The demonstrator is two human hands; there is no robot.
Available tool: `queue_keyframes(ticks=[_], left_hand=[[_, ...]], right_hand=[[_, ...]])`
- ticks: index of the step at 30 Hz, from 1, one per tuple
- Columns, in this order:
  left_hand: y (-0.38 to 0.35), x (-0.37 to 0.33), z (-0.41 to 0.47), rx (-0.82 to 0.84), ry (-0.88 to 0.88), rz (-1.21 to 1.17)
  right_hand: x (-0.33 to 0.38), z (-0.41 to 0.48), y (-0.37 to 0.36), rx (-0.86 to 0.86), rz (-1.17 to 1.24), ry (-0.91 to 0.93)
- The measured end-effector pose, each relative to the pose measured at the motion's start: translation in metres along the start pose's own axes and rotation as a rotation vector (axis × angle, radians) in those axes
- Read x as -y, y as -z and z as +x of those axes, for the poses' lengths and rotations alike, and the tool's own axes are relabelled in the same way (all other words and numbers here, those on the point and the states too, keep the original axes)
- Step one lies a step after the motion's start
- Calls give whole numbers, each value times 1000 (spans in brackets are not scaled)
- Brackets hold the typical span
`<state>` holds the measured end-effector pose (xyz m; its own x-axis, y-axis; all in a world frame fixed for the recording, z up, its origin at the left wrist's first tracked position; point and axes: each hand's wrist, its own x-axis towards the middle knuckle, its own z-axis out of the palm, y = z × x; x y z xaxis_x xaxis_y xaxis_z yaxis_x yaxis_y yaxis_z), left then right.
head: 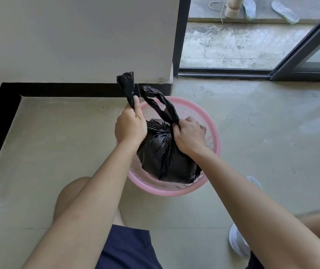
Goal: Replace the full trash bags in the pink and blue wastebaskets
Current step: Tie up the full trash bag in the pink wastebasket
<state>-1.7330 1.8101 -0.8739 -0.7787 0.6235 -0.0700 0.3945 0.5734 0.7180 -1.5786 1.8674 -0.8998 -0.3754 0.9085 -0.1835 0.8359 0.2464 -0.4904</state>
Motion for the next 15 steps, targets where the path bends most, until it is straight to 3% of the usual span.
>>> queue_keyframes(ticks=[2,4,7,11,15], left_hand=[[0,-1,1,124,107,-86],[0,-3,-2,259,262,-419],[-4,5,-10,309,340,-854],[-9,14,-17,383,219,-762],[-8,15,-18,316,60,-761]], right_hand=[[-5,-1,3,22,179,-26],[-10,-1,4,6,233,-47],[-14,-3,5,-41,229,-56],[-17,-8,1,-53,230,47],[-17,-15,-1,-86,98,143]])
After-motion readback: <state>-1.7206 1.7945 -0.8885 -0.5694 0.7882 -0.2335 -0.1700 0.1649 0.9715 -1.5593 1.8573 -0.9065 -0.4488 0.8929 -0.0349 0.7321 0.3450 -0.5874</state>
